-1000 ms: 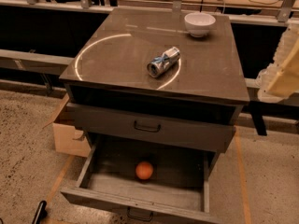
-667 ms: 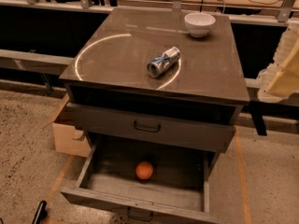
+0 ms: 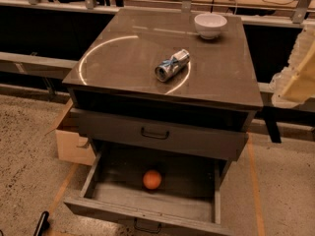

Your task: Pick orange from middle drawer and place on counter

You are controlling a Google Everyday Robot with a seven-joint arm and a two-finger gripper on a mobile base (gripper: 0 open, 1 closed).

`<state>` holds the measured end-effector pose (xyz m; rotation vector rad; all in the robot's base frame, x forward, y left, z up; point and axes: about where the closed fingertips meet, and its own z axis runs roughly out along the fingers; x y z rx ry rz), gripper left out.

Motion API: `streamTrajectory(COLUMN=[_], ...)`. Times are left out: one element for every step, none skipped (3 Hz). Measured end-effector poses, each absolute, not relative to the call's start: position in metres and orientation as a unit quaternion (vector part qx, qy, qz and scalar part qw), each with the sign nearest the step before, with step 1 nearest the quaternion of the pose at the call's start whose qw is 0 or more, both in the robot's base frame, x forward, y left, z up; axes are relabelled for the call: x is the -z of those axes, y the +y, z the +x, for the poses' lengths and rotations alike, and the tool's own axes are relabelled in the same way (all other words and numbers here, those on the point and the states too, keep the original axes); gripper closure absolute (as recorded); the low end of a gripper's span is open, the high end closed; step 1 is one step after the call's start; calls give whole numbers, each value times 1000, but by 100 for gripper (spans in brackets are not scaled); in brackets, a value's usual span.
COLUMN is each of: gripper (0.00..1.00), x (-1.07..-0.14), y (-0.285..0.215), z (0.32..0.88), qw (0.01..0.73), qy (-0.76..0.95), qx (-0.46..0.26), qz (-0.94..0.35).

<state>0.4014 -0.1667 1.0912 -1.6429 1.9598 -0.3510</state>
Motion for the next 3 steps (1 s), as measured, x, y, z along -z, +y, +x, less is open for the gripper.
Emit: streamTrajectory(gripper=[0,0,0], x=[-1091,-1091,-1091], y=[-167,-167,-167], z=[401,401,401], qw=[277,277,277], qy=[730,730,730], qx=[131,131,131], qz=[-612,-612,-612])
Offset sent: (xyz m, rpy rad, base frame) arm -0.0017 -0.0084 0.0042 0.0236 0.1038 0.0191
